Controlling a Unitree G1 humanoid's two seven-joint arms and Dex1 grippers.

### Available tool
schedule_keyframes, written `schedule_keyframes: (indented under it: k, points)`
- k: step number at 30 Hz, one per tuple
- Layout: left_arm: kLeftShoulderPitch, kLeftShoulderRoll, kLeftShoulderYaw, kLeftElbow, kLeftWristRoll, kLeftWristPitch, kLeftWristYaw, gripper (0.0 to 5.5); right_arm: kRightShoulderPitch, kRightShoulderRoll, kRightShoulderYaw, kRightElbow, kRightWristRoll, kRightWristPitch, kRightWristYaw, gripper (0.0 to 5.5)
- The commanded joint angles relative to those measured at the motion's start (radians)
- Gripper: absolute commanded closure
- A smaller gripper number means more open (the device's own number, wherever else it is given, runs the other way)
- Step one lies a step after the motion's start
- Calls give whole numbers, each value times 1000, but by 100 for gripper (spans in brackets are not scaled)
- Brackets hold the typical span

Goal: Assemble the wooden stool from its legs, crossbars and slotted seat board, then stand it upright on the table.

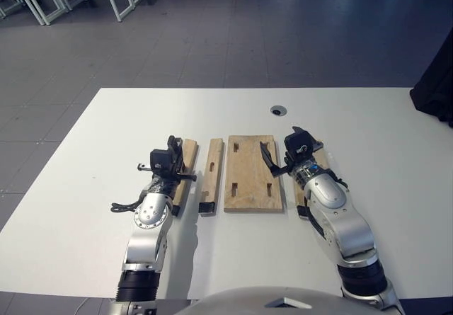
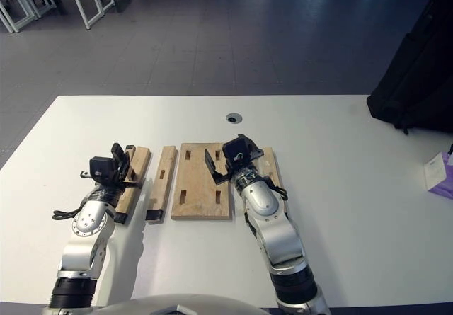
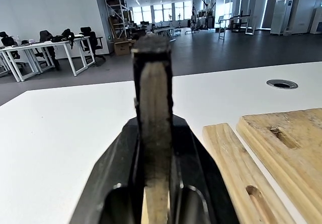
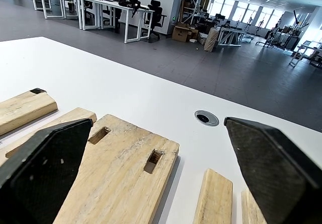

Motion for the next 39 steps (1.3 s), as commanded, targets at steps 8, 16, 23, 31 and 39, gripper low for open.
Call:
schedule_keyframes:
  k: [8,16,23,31,39]
  points:
    - [-167,-62,12,77,-38,155,4,509,-25,0,-10,12,-10,7,3,67]
    - [-182,-72,20,28,-24,208,9,391,-19,-3,-16,24,-14,2,0,64]
    - [-422,-18,76,-87,-45,353,13,339,-25,8,-15,36,-23,-5,-16,64]
    - [-765,67,144,166,-102,401,-61,339,-29,21,-17,51,-27,-20,-28,64]
    - [-591,61,42,506,32,248,-84,339,-28,43,-40,54,-11,-15,-42,64]
